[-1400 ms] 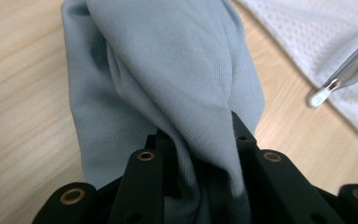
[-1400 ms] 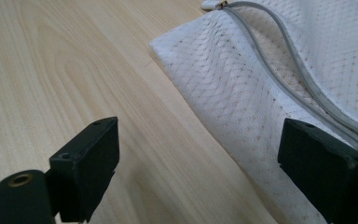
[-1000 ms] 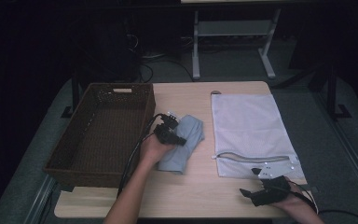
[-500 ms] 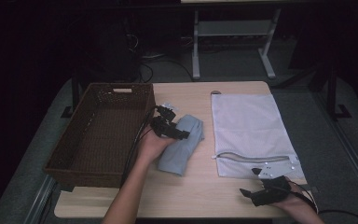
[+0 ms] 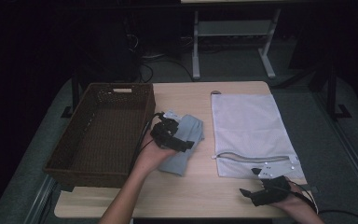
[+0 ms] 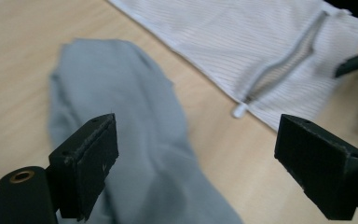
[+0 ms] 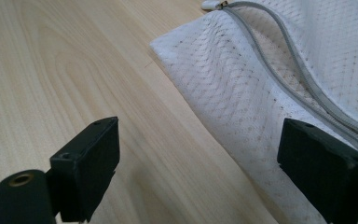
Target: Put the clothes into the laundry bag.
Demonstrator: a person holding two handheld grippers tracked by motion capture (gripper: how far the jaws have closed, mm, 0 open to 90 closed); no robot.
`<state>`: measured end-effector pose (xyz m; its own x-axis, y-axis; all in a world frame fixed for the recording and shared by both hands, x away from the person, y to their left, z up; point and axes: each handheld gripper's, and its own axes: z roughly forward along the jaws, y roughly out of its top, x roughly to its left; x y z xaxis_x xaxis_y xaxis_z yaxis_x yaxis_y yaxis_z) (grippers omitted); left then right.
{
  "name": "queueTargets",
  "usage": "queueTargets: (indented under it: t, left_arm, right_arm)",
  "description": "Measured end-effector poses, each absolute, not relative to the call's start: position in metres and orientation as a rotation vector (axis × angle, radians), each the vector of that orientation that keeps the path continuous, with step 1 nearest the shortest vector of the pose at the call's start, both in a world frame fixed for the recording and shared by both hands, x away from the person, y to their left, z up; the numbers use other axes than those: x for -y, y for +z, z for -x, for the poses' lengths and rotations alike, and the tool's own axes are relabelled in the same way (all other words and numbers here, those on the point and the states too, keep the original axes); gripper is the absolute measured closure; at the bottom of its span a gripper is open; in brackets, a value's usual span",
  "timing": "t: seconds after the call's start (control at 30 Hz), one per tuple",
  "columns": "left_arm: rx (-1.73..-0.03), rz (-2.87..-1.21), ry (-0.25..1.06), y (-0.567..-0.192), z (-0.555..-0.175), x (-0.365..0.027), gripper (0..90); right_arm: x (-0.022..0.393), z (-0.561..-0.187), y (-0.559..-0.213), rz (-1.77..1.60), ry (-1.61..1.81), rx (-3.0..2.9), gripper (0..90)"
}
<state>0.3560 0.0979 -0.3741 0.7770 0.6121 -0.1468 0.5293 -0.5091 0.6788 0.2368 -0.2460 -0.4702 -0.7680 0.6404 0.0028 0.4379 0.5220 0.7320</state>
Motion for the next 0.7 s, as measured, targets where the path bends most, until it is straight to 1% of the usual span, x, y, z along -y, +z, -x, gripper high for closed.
queueTargets:
  t: [0.1, 0.47, 0.7]
  left_arm:
    - [-0.819, -2.228, 0.117, -0.379, -0.344, -0.094, 12.7]
    - [-0.763, -2.233, 0.118, -0.399, -0.301, -0.083, 12.8]
    - [-0.744, -2.249, 0.11, -0.421, -0.273, -0.074, 13.0]
  right_arm:
    - [0.246, -0.237, -0.47, -0.912, 1.092, -2.496, 12.2]
    - [0.246, -0.237, -0.47, -0.91, 1.1, -2.495, 12.3]
    - [0.247, -0.237, -0.469, -0.909, 1.113, -2.49, 13.1]
